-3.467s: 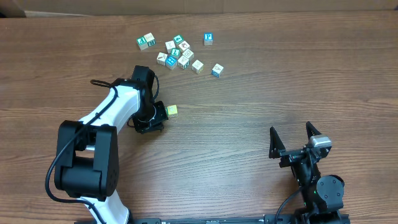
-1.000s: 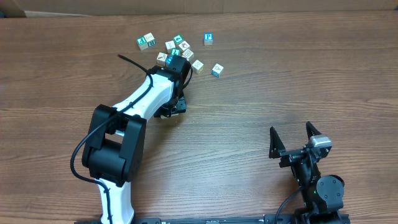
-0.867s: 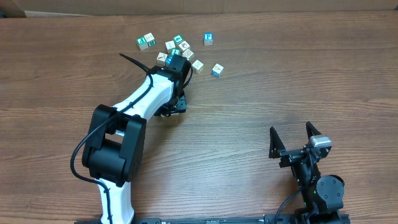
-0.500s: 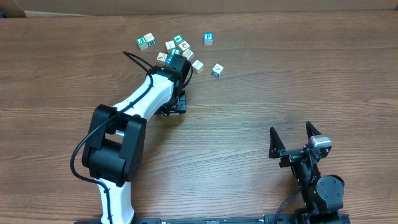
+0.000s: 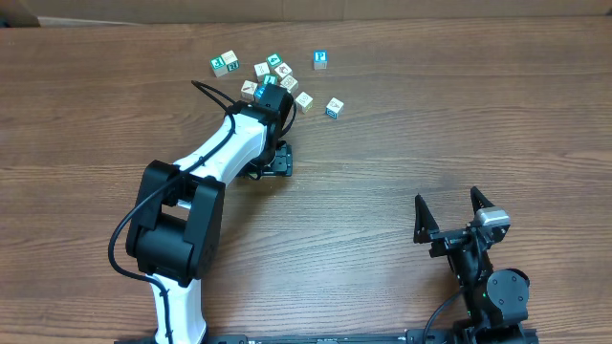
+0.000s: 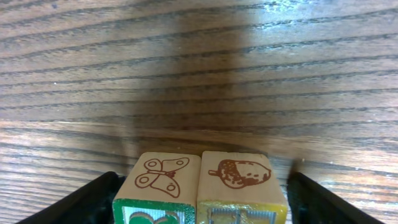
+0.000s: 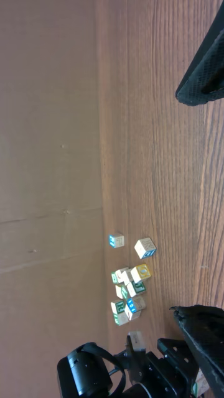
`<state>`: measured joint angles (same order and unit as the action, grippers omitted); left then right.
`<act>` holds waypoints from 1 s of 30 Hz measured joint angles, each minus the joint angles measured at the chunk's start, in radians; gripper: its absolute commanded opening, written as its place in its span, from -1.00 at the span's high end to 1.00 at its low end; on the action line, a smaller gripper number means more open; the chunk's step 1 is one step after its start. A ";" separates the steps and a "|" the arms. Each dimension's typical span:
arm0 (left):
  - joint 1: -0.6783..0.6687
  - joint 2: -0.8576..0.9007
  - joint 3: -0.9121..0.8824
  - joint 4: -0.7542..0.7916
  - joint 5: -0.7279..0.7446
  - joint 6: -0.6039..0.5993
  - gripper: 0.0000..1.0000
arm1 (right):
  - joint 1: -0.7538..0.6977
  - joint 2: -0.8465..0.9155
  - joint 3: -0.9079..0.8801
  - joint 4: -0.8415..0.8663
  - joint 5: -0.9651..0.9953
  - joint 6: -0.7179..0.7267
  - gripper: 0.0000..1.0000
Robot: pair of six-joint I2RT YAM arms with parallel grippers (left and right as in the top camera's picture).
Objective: Form a horizontal line
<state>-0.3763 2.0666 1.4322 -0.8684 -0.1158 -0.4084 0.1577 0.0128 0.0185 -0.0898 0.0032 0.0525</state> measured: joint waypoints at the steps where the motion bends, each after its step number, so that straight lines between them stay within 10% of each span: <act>1: 0.000 0.000 0.000 0.001 0.000 0.000 -0.80 | 0.000 0.000 0.000 -0.001 0.000 0.000 -1.00; 14: 0.082 0.000 0.204 -0.121 0.109 0.001 -0.82 | 0.000 0.000 0.000 0.000 0.000 0.000 -1.00; 16: 0.107 -0.001 0.284 -0.159 0.124 0.000 -0.56 | 0.000 0.000 0.000 0.000 0.000 0.000 -1.00; 18: 0.125 -0.002 0.329 -0.187 0.132 0.000 0.92 | 0.000 0.000 0.000 -0.001 0.000 0.000 -1.00; 30: 0.164 -0.007 0.360 -0.491 0.159 0.001 0.91 | 0.000 0.000 0.000 0.000 0.000 0.000 -1.00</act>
<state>-0.2119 2.0594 1.7920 -1.3598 0.0437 -0.4072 0.1577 0.0128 0.0185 -0.0898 0.0032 0.0528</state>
